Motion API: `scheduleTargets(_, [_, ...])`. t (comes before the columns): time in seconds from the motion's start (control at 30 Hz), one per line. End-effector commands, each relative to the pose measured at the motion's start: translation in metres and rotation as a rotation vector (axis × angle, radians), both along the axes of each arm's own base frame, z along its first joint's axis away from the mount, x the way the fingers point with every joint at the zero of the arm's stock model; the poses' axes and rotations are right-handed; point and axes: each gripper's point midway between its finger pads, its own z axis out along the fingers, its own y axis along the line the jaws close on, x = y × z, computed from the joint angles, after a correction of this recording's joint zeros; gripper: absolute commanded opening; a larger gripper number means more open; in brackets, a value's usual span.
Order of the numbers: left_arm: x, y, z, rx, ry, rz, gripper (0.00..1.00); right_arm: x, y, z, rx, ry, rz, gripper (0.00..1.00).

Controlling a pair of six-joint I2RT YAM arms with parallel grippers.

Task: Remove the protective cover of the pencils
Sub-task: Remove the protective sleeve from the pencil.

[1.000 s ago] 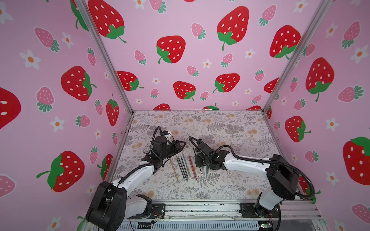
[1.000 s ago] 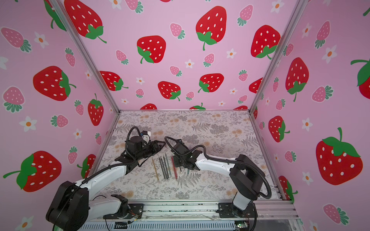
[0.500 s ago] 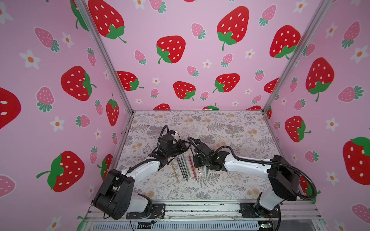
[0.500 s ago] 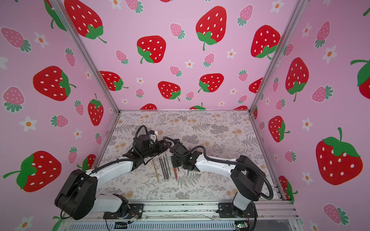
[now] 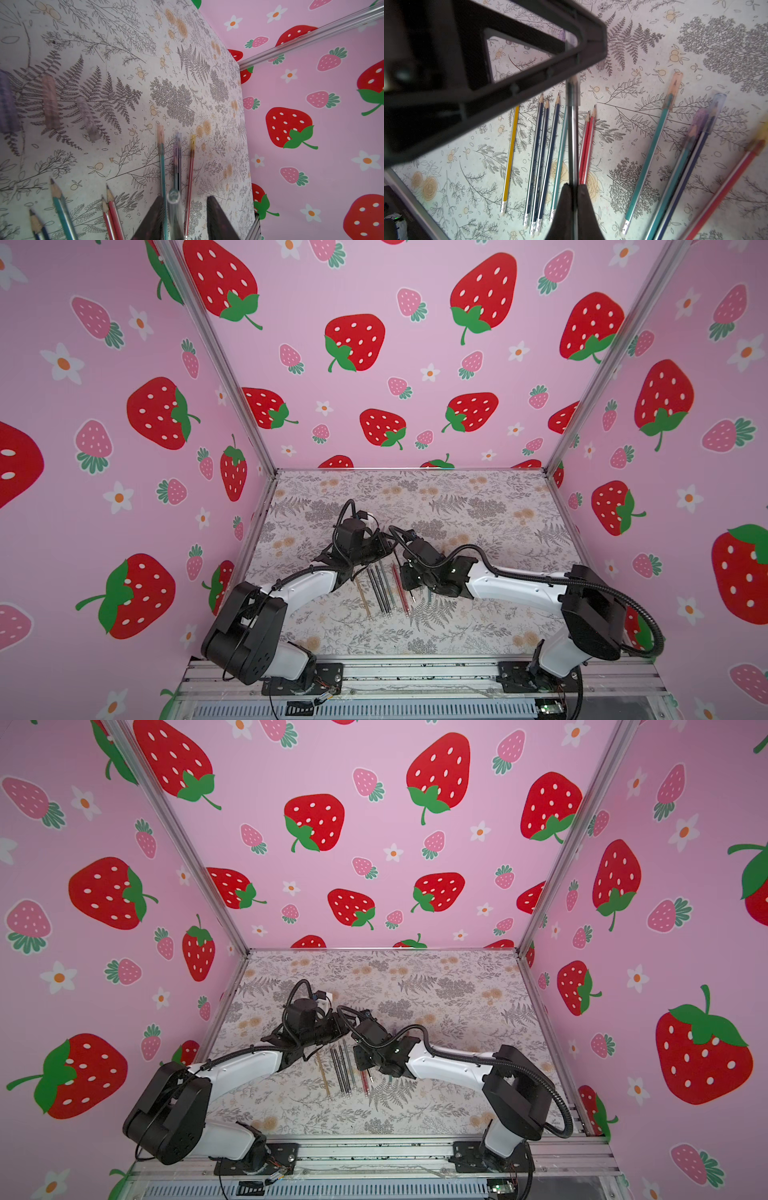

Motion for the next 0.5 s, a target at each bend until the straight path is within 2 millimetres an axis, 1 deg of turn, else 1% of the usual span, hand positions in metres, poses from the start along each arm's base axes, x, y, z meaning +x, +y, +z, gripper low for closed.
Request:
scheduleTargets(0.0, [0.0102, -0.0069, 0.02, -0.027, -0.051, -0.002, 0.28, -0.0019, 0.0039, 0.0098, 0.024, -0.017, 0.017, 0.0])
scheduleTargets(0.03, [0.0102, -0.0071, 0.0192, -0.027, -0.049, -0.001, 0.25, -0.002, 0.0043, 0.0101, 0.026, -0.017, 0.017, 0.0])
scheduleTargets(0.17, [0.0109, -0.0074, 0.0187, -0.03, -0.043, 0.002, 0.19, -0.0043, 0.0069, 0.0117, 0.032, -0.022, 0.029, 0.0])
scheduleTargets(0.3, [0.0106, -0.0071, 0.0185, -0.037, -0.035, 0.008, 0.15, -0.0056, 0.0081, 0.0113, 0.033, -0.024, 0.033, 0.0])
scheduleTargets(0.47, [0.0106, -0.007, 0.0215, -0.044, -0.028, 0.014, 0.08, -0.0065, 0.0101, 0.0098, 0.033, -0.022, 0.037, 0.0])
